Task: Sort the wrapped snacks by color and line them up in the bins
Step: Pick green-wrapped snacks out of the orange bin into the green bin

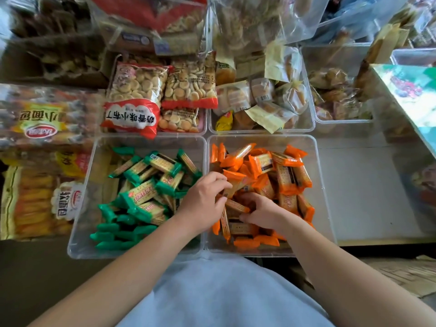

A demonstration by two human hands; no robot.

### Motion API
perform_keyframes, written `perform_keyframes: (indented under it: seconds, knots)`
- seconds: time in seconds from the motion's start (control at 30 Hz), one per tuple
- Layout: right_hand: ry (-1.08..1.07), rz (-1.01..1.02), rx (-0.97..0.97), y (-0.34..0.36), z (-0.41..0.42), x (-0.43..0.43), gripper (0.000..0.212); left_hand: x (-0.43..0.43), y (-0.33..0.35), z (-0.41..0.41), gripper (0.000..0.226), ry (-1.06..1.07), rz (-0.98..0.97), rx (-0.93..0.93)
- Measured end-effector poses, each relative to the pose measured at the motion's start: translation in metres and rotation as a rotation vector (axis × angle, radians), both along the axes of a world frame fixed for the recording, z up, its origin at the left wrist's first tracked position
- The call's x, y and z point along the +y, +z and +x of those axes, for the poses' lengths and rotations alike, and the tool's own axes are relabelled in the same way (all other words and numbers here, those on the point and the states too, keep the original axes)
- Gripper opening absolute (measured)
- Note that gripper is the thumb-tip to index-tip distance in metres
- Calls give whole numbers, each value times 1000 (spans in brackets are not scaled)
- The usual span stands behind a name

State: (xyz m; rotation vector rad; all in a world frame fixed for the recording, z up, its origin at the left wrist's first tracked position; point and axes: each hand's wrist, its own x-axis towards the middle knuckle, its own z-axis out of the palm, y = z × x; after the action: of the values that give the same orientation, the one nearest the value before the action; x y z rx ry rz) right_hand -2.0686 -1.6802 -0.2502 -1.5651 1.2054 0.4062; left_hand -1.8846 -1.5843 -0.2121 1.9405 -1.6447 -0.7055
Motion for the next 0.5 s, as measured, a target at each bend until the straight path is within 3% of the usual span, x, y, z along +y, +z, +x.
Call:
perform_keyframes:
  seconds: [0.17, 0.27, 0.4, 0.5]
  knots:
    - [-155, 182, -61, -7, -4, -6, 55, 17, -5, 1, 26, 1, -29, -41]
    - [-196, 256, -96, -8, -4, -7, 60, 23, -4, -1, 27, 8, -20, -60]
    - [-151, 317, -100, -8, -2, -6, 81, 25, -4, -1, 29, 42, -3, -52]
    - [-172, 312, -182, -4, 3, 1, 71, 27, -5, -1, 26, 36, 5, -32]
